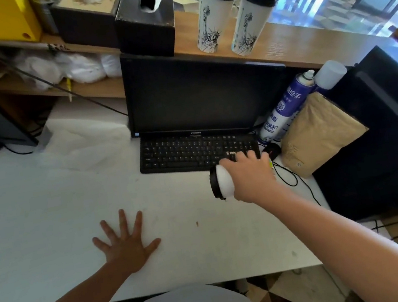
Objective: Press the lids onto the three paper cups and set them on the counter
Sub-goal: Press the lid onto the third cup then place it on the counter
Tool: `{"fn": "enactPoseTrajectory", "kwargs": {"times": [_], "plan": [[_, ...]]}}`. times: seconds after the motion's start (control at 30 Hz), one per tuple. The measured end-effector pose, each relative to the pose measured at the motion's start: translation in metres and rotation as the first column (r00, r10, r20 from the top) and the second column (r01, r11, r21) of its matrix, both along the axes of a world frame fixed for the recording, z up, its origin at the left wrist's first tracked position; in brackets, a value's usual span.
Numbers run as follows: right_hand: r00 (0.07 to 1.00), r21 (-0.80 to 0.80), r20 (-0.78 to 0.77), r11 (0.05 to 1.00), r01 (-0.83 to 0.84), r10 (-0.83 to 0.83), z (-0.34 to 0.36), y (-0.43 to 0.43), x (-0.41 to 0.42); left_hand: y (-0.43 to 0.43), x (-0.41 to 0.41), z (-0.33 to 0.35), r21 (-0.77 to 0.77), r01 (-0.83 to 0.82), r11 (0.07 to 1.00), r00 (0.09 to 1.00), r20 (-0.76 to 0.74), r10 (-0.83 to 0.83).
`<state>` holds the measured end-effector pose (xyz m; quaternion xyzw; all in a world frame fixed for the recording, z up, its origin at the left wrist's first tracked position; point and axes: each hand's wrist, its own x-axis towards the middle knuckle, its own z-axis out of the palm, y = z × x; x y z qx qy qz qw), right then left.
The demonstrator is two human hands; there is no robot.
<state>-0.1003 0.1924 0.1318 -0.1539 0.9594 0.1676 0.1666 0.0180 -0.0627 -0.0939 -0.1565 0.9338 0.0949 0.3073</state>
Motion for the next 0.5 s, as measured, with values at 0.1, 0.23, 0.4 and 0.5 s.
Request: {"fn": "enactPoseTrajectory", "kwargs": {"times": [0.1,0.23,0.4,0.5], "plan": [[0.969,-0.381,0.072,0.891,0.247,-0.238,-0.011,0.018,0.005,0.001,-0.002,0.003,0.014,-0.022,1.0,1.0,-0.021,0.023],[0.863,-0.764,0.318,0.432,0.479,-0.393,-0.033,0.032,0.022,0.011,-0.016,0.015,0.045,-0.094,0.995,0.995,0.037,0.092],[0.798,-0.854,0.452,0.066,0.516,-0.398,-0.059,0.045,0.04,0.042,-0.051,0.058,0.378,-0.101,0.92,0.994,0.011,0.104],[0.801,-0.859,0.483,-0.016,0.511,-0.353,-0.07,0.057,0.042,0.079,-0.065,0.095,0.648,-0.005,0.762,0.988,-0.115,0.104]]}}
